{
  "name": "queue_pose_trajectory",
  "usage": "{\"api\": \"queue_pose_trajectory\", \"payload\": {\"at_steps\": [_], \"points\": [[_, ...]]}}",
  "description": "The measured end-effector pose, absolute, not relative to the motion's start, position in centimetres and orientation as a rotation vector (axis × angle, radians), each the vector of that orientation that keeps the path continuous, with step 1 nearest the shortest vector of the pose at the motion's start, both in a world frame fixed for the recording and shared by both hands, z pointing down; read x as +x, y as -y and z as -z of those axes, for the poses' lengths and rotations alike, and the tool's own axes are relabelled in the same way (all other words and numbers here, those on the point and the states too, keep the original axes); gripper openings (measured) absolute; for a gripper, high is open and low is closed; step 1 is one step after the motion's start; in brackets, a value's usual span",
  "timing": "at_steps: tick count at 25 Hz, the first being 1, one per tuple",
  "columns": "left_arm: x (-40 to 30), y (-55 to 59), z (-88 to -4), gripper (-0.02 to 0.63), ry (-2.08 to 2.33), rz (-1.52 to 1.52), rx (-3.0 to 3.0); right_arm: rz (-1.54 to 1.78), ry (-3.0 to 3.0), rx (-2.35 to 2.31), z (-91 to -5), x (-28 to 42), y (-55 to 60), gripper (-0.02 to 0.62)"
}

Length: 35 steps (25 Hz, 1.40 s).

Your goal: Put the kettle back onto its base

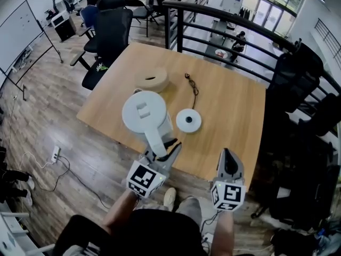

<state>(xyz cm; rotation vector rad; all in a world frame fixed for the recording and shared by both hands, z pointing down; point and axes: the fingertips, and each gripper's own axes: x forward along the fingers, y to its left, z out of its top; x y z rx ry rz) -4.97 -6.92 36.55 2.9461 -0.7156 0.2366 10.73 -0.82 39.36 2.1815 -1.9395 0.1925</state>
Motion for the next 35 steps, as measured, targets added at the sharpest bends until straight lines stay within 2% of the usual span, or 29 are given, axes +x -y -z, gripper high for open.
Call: {"api": "queue_pose_trajectory", "payload": {"at_steps": [16,35], "points": [[2.3,11.8,-39.1,0.052,0.732,-0.246,2.94,-0.231,2.02,2.112,-42.1,17.7,8.3,-0.002],[10.1,17.5,-46.7,0.054,0.74,-0.266,2.898,-0.335,2.091,1.935,-50.8,22.6,16.2,-0.002]]}}
